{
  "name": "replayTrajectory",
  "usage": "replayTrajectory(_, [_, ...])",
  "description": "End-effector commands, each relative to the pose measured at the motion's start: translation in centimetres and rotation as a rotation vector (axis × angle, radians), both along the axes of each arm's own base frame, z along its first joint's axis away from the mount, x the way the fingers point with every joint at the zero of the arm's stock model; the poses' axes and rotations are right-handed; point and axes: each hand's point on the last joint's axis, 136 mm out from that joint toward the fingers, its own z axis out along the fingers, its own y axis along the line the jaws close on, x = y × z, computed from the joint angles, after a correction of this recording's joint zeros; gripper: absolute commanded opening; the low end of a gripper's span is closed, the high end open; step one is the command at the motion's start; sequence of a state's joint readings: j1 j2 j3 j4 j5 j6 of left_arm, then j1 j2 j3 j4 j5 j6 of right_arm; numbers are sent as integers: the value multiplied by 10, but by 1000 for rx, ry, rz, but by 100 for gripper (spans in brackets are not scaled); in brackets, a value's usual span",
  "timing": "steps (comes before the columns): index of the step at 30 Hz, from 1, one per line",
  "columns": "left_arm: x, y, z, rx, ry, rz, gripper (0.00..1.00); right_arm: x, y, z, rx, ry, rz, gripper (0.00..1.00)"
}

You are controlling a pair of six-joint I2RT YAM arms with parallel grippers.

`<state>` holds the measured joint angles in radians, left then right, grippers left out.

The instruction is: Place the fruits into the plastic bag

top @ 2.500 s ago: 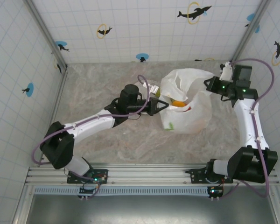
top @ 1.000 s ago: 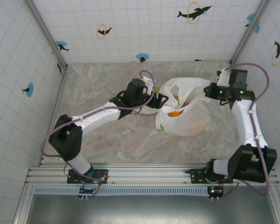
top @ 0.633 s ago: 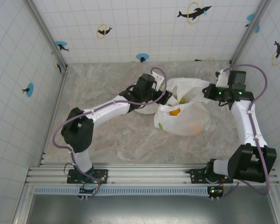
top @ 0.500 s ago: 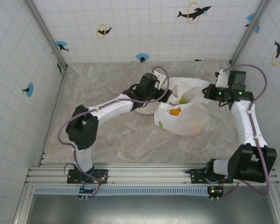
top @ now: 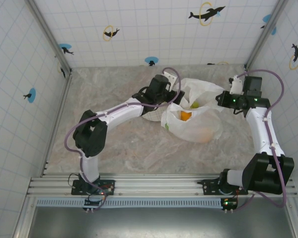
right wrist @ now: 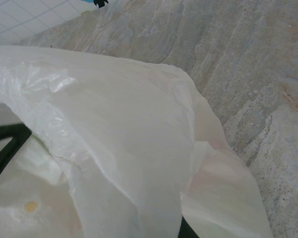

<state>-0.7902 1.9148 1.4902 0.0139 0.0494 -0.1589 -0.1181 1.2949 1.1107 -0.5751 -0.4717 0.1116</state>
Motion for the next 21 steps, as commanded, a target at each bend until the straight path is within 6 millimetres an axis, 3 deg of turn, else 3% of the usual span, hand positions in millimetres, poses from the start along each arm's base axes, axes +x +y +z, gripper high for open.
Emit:
replayTrajectory(1, [-22, -1, 56, -176, -31, -124, 97, -1, 0, 3, 0, -16, 7, 0])
replayTrajectory(8, [-46, 17, 87, -344, 12, -212, 98, 1, 1, 2, 4, -13, 8, 0])
replayTrajectory(12, [-42, 44, 89, -402, 43, -160, 98, 1, 0, 2, 3, -14, 7, 0])
replayTrajectory(16, [-14, 92, 65, -419, 105, 74, 96, 2, 0, 2, 4, -12, 8, 0])
replayTrajectory(19, [13, 132, 29, -413, 206, 286, 95, 2, 1, 1, 9, -9, 8, 0])
replayTrajectory(21, [27, 143, 6, -390, 261, 348, 94, 2, 1, 1, 13, -10, 10, 0])
